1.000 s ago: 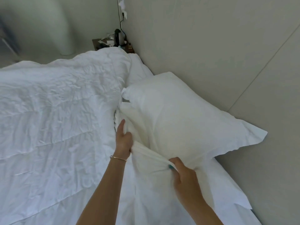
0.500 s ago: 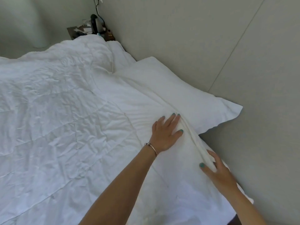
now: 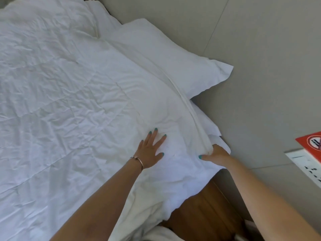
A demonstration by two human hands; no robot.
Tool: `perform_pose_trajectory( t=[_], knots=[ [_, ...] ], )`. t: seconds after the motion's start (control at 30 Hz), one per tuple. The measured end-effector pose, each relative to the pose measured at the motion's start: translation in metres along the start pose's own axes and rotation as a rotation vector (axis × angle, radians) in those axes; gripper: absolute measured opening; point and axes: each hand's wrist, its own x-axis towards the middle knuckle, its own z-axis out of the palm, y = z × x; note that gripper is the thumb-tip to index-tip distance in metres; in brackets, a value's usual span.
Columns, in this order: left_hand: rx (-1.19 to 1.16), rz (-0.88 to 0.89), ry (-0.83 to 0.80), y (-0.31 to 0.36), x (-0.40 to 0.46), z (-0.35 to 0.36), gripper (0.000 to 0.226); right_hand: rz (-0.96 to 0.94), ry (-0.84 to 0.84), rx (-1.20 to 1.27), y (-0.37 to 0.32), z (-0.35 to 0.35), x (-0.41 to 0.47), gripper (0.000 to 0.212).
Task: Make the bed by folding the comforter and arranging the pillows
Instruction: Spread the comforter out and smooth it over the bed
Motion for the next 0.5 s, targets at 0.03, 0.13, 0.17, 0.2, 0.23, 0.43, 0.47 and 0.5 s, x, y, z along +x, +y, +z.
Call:
perform_pose_trajectory(
  t=[0.03, 0.13, 0.17, 0.2, 0.23, 0.43, 0.47, 0.5],
  knots=[
    [-0.020, -0.005, -0.008, 0.002, -0.008, 0.007, 0.072, 0.009, 0.010, 0.026, 0.005, 0.007, -0.004, 0.073],
    [-0.092, -0.024, -0.053, 0.015, -0.032, 0.023, 0.075, -0.077, 0.037, 0.216, 0.003, 0.017, -0.023, 0.052],
    [-0.129, -0.027, -0.078, 0.021, -0.039, 0.027, 0.077, -0.102, 0.086, 0.217, 0.000, 0.019, -0.032, 0.051],
    [-0.178, -0.026, -0.107, 0.027, -0.047, 0.031, 0.081, -0.116, 0.153, 0.223, -0.003, 0.021, -0.042, 0.050],
    [-0.237, -0.016, -0.135, 0.033, -0.054, 0.035, 0.086, -0.130, 0.218, 0.266, -0.007, 0.022, -0.052, 0.047],
    [-0.223, 0.177, -0.007, 0.082, -0.096, 0.052, 0.123, -0.221, 0.273, 0.932, -0.049, 0.013, -0.121, 0.053],
    [-0.195, 0.172, 0.080, 0.090, -0.103, 0.054, 0.122, -0.265, 0.255, 1.038, -0.055, 0.009, -0.134, 0.064],
    [-0.203, 0.153, 0.172, 0.098, -0.110, 0.054, 0.117, -0.324, 0.230, 1.122, -0.061, 0.004, -0.147, 0.071]
  ],
)
